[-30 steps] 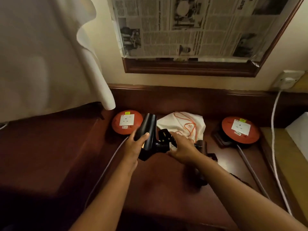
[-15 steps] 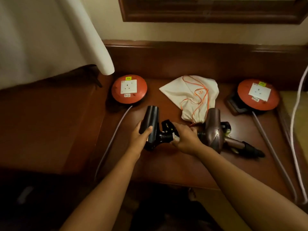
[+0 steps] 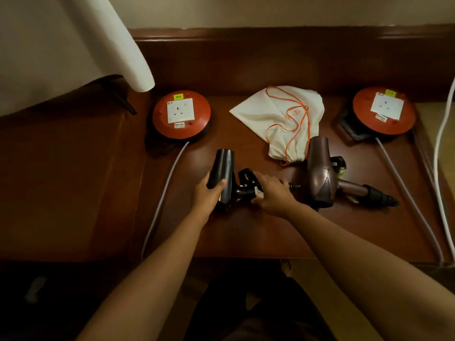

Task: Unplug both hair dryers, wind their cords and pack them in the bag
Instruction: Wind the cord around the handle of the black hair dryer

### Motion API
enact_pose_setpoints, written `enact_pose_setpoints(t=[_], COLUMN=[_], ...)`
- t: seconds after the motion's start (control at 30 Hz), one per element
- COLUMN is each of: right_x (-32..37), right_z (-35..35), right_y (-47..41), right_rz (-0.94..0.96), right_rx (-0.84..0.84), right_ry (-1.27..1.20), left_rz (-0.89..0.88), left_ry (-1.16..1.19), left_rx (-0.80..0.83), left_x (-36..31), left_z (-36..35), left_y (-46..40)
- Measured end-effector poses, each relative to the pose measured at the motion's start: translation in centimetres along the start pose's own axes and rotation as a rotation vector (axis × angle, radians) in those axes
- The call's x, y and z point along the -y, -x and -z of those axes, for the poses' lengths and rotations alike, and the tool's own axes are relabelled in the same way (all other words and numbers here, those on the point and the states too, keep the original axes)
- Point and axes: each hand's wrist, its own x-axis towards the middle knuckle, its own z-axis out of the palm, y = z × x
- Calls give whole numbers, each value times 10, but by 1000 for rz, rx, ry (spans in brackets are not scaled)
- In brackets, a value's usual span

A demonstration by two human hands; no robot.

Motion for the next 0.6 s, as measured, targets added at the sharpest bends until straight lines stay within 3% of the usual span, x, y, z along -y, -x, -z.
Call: enact_pose_setpoints(t=[0.6], right_x=[-14], right_z=[-23], right_y=[-20], right_rz=[-49], right_rx=[89], right_ry=[-58], left_rz=[77], left_ry=[-140], left_rx=[-27], left_x=[12], left_z=[-8], left_y=[-24])
